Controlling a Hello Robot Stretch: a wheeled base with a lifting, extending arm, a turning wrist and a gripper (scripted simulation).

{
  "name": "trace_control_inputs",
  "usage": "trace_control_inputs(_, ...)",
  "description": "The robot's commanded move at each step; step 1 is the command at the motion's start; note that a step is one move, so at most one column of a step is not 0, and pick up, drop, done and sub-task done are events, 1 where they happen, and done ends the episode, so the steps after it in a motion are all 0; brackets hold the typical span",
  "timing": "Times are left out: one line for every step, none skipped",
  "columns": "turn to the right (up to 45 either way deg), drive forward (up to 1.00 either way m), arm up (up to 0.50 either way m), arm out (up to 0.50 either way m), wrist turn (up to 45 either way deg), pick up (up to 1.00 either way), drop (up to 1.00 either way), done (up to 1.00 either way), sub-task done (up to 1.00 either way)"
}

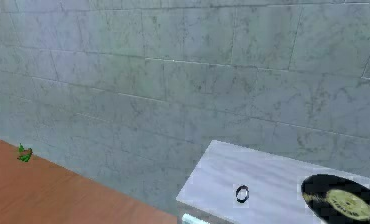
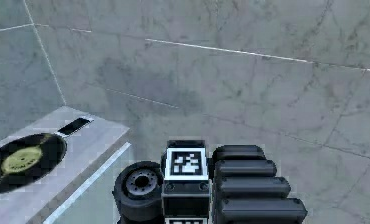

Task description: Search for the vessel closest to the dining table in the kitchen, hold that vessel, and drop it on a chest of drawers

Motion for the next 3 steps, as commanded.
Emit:
trace_control_inputs(6.0,0.00,0.00,0.00,0.0,0.00,0.00,0.00,0.00)
trace_control_inputs(45.0,0.00,0.00,0.00,0.0,0.00,0.00,0.00,0.00)
trace_control_inputs(18.0,0.00,0.00,0.00,0.0,0.00,0.00,0.00,0.00)
